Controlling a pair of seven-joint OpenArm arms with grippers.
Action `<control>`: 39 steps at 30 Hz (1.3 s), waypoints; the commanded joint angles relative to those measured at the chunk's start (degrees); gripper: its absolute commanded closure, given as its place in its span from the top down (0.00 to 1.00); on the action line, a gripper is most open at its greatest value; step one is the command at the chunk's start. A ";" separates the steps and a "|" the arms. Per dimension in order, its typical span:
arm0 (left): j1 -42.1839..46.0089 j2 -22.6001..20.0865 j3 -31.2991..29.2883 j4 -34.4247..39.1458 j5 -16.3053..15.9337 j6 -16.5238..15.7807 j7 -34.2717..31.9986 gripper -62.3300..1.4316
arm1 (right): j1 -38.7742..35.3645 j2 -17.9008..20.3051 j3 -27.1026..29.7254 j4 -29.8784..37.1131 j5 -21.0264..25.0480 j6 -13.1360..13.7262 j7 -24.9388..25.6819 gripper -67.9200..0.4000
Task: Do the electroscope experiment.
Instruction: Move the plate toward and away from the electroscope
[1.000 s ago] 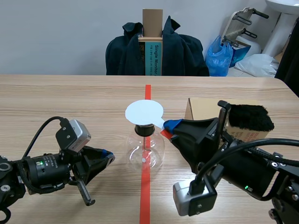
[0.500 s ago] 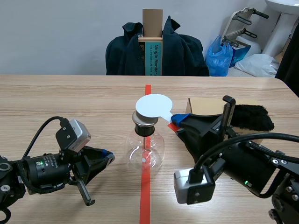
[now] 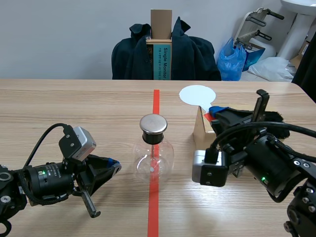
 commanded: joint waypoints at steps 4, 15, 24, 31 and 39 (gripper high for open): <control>0.00 -0.35 -0.68 1.20 -0.57 -0.28 -0.79 0.07 | 0.66 0.15 0.55 0.90 0.39 -0.44 -1.40 0.02; 0.00 -0.35 -0.68 1.20 -0.57 -0.28 -0.79 0.07 | 0.66 0.15 0.52 0.90 0.39 -0.44 5.35 0.02; 0.00 -0.35 -0.68 1.20 -0.57 -0.28 -0.79 0.07 | 0.66 0.15 0.52 0.90 0.39 -0.46 15.56 0.02; 0.00 -0.35 -0.68 1.20 -0.57 -0.28 -0.79 0.07 | 0.66 0.15 0.52 0.90 0.39 -0.46 21.29 0.02; 0.00 -0.35 -0.68 1.20 -0.57 -0.28 -0.79 0.07 | 0.66 0.15 0.52 0.90 0.39 -0.48 24.55 0.02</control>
